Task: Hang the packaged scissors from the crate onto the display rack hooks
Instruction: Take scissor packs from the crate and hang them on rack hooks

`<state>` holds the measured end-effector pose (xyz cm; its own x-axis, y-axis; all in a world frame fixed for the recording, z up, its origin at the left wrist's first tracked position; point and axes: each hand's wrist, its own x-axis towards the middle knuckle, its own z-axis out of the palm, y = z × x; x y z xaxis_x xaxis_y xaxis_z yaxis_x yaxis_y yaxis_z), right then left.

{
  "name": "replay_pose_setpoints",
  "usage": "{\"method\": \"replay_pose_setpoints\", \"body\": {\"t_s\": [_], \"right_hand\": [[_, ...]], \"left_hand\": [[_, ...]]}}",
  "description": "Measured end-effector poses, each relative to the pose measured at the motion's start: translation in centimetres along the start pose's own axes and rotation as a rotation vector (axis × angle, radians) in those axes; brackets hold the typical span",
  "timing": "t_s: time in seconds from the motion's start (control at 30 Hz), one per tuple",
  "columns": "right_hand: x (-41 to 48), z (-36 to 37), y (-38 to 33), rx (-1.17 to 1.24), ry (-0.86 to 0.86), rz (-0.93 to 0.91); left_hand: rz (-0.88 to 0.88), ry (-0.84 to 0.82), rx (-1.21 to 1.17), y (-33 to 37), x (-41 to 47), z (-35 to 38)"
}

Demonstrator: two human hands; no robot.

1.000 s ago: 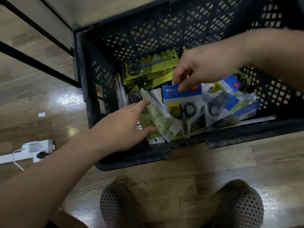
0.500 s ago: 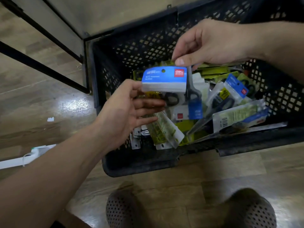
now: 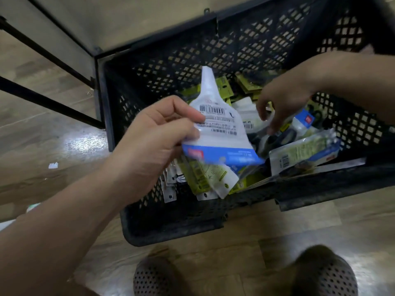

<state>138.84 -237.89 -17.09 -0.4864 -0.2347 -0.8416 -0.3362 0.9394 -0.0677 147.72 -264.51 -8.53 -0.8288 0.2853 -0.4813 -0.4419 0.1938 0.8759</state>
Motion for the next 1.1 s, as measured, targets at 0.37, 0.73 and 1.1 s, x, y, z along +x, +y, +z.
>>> {"method": "replay_pose_setpoints", "body": {"t_s": [0.37, 0.73, 1.1], "right_hand": [[0.0, 0.0, 2.1, 0.339, -0.153, -0.048], [-0.3, 1.7, 2.3, 0.933, -0.135, -0.327], [-0.8, 1.7, 1.3, 1.164, -0.075, -0.446]], "left_hand": [[-0.120, 0.010, 0.160, -1.0, 1.4, -0.1], [0.207, 0.258, 0.105, -0.6, 4.0, -1.9], [0.067, 0.219, 0.017, -0.5, 4.5, -2.1]]}}
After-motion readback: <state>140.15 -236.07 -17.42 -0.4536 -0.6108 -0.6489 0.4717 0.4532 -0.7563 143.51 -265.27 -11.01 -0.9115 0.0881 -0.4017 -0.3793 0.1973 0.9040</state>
